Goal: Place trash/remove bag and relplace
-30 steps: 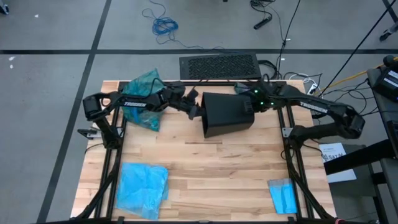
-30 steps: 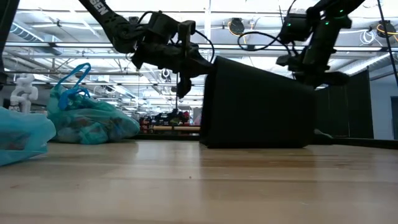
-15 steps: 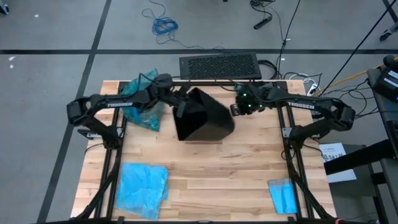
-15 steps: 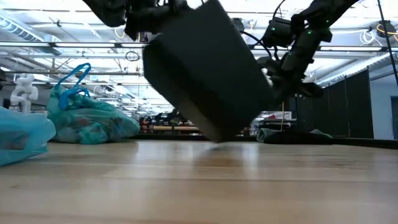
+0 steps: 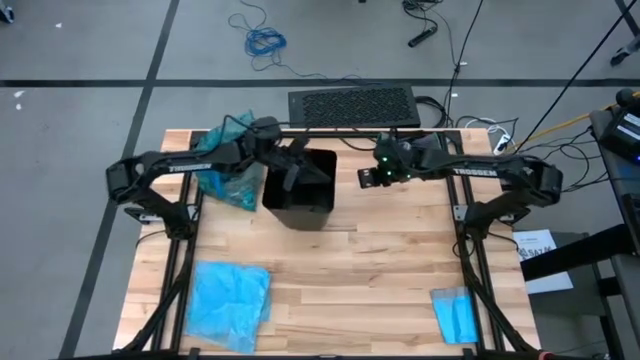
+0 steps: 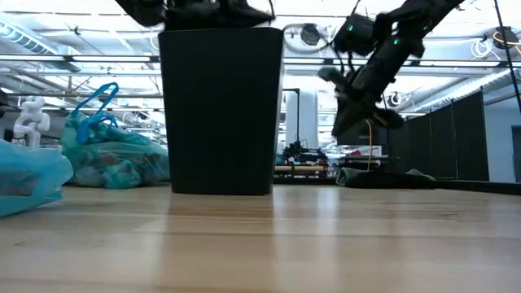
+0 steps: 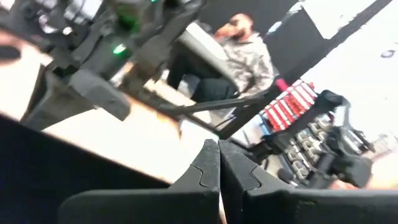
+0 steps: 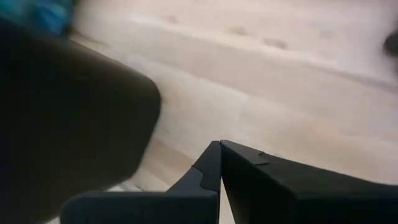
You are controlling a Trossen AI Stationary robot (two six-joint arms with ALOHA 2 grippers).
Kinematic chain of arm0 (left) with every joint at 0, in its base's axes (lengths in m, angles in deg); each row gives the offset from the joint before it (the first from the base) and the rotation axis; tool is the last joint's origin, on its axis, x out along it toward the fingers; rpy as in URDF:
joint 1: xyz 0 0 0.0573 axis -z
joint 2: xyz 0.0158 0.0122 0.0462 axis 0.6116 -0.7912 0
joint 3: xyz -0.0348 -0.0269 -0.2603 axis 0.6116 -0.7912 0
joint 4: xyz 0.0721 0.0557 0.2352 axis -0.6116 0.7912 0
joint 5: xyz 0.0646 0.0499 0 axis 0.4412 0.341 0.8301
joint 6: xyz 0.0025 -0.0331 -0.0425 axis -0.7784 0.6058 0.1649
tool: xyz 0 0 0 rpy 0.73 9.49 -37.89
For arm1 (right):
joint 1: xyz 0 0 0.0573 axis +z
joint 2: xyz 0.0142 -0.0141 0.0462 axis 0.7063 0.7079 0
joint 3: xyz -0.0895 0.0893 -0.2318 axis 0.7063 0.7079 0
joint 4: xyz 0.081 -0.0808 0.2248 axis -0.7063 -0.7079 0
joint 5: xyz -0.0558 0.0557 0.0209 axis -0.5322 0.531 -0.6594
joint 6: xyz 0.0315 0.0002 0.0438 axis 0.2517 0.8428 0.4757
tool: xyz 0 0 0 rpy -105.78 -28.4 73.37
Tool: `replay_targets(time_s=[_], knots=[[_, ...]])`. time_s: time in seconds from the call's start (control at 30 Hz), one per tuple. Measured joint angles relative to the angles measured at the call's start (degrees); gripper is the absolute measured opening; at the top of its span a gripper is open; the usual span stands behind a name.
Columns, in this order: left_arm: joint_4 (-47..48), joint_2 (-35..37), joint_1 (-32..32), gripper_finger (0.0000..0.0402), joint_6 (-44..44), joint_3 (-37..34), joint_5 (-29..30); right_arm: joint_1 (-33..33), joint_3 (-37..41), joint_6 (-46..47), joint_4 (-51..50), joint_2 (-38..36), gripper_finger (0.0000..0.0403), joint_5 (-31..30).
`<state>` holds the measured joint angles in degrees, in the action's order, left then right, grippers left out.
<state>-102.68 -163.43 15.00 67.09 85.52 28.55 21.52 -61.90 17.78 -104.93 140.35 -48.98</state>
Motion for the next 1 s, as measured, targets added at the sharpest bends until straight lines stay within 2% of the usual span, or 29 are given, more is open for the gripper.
replay_targets(time_s=[0.2,0.3,0.37,0.5,0.67,0.77,0.87,1.0], knots=[[6.5,11.2,1.2,0.0000,-2.3,0.0,-0.5,1.3,0.0,-2.0,-0.5,-7.5,0.0000,0.0],[16.5,18.7,3.0,0.0000,-5.9,0.0,1.9,4.2,-0.1,-1.8,-1.0,-9.9,0.0000,0.0],[26.8,23.4,4.9,0.0000,-8.7,0.1,6.1,6.8,-0.1,-1.1,-1.3,-10.4,0.0000,-0.1],[48.3,30.2,9.1,0.0000,-11.3,0.0,18.8,12.4,-0.1,0.7,-1.2,-10.0,0.0000,-1.7],[67.4,35.4,12.5,0.0000,-6.0,0.0,34.9,17.4,-0.1,3.5,0.2,-8.0,0.0000,-5.2],[76.3,36.1,13.3,0.0000,-2.3,-0.2,42.3,19.1,-0.1,4.8,3.6,-6.1,0.0000,-6.2],[76.1,36.2,13.5,0.0000,-0.8,-3.1,45.5,19.8,-0.1,5.5,8.7,-3.6,0.0000,-6.4],[65.5,36.1,13.5,0.0000,0.5,-10.2,42.7,19.6,-0.1,6.0,16.9,0.6,0.0000,-6.4]])
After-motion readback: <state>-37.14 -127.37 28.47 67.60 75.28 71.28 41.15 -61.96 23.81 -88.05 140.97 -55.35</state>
